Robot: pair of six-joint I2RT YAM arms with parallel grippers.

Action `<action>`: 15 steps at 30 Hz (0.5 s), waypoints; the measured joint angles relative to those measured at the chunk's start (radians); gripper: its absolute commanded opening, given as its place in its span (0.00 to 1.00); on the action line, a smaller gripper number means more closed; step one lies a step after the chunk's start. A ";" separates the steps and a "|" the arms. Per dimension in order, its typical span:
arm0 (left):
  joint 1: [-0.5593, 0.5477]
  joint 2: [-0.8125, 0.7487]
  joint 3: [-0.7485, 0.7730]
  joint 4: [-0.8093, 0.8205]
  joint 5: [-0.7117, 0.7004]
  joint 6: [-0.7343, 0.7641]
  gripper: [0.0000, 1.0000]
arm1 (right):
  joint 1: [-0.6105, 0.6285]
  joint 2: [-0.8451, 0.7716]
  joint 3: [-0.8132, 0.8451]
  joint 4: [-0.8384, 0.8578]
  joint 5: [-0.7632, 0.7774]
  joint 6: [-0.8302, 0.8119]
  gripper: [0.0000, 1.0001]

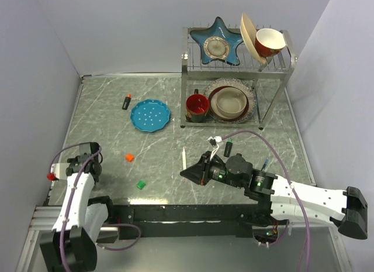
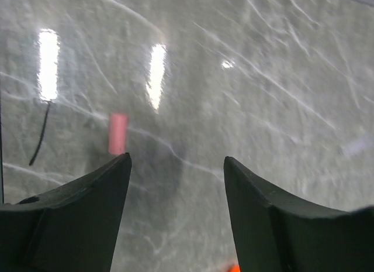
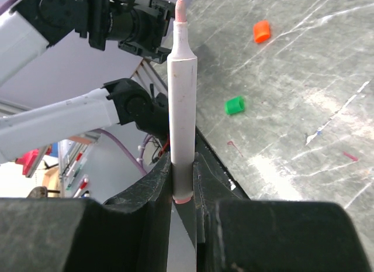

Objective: Insert the pens into the pen caps

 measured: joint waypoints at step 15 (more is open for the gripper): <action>0.192 0.077 -0.016 0.113 0.060 0.057 0.73 | 0.000 -0.001 0.004 -0.061 0.033 -0.024 0.00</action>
